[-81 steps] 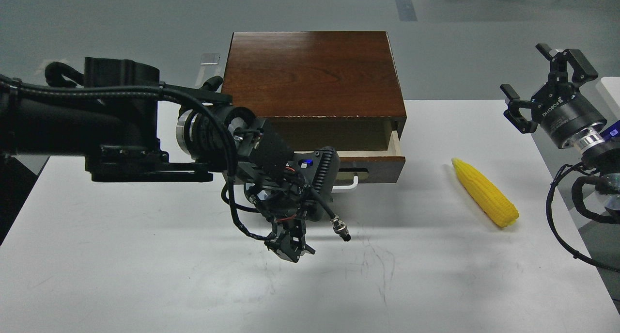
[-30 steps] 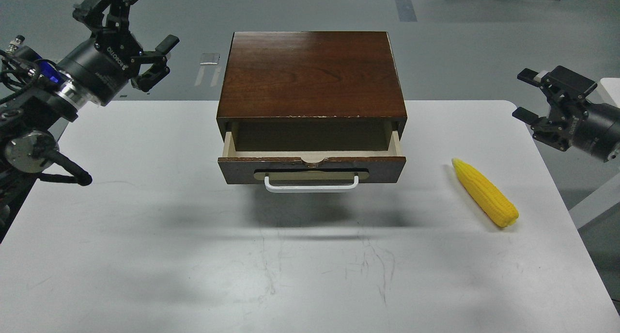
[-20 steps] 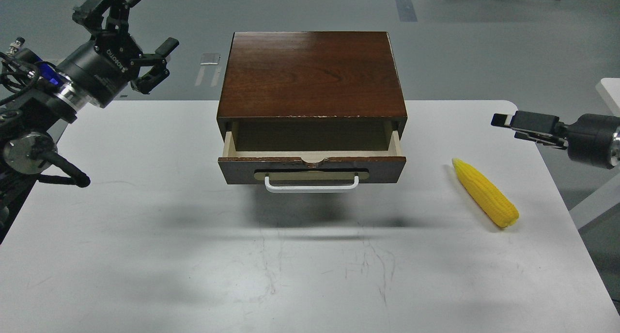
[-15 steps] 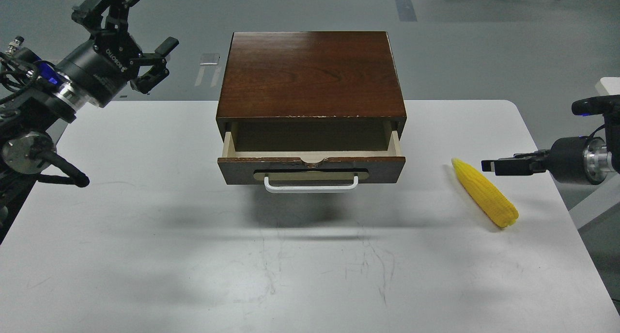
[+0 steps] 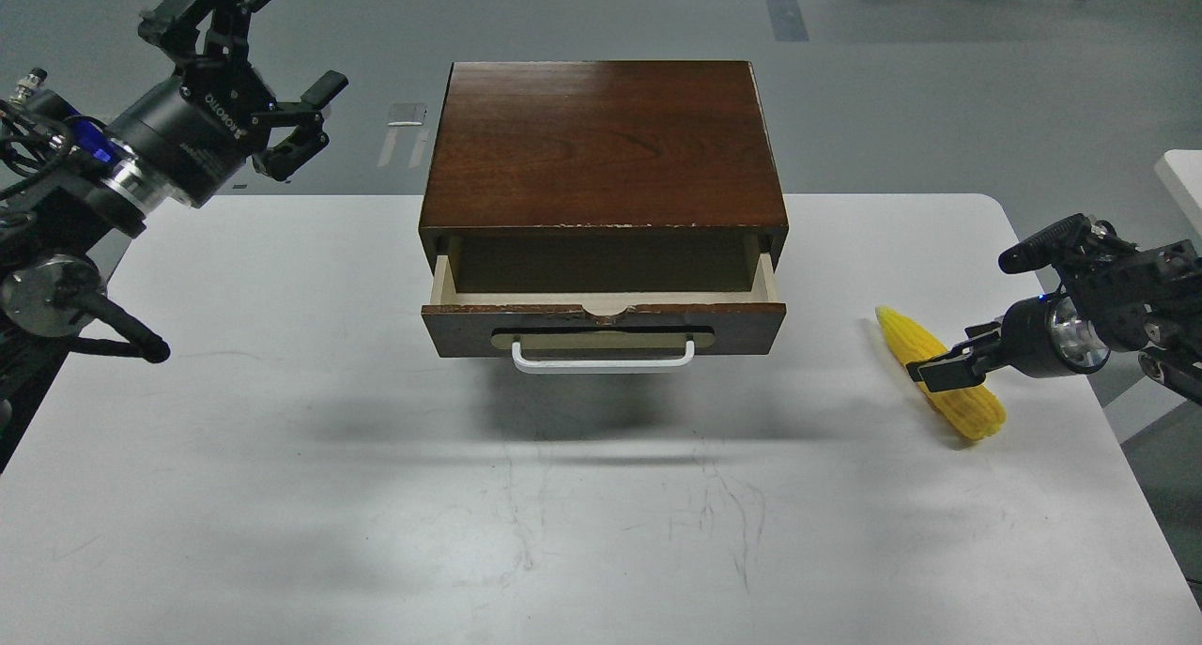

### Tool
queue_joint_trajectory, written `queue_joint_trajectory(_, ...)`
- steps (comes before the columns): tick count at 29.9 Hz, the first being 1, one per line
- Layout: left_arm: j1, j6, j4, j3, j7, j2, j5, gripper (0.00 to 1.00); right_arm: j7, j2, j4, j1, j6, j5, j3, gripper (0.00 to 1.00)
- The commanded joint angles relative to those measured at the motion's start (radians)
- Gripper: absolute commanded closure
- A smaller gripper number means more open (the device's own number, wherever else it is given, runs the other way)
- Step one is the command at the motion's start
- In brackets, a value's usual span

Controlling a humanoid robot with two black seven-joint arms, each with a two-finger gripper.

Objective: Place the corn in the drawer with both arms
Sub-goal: 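Reach the right gripper to the yellow corn cob and grasp it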

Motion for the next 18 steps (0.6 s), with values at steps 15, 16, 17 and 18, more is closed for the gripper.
queue_joint_trajectory(15,0.000,-0.007,-0.001,0.000,0.001,0.001,0.000,0.02,0.000,0.012,-0.038,-0.058,-0.068,0.000,-0.014,0.37)
queue_joint_trajectory(16,0.000,-0.007,-0.001,0.000,0.001,0.002,0.000,0.02,0.000,0.012,-0.038,-0.061,-0.077,0.000,-0.014,0.41)
queue_joint_trajectory(17,0.000,-0.007,-0.001,0.000,0.001,0.002,0.000,0.02,0.000,0.012,-0.038,-0.061,-0.082,0.000,-0.014,0.42)
queue_joint_trajectory(18,0.000,-0.007,-0.001,0.000,0.001,0.002,0.002,0.02,0.000,0.012,-0.038,-0.061,-0.082,0.000,-0.014,0.44)
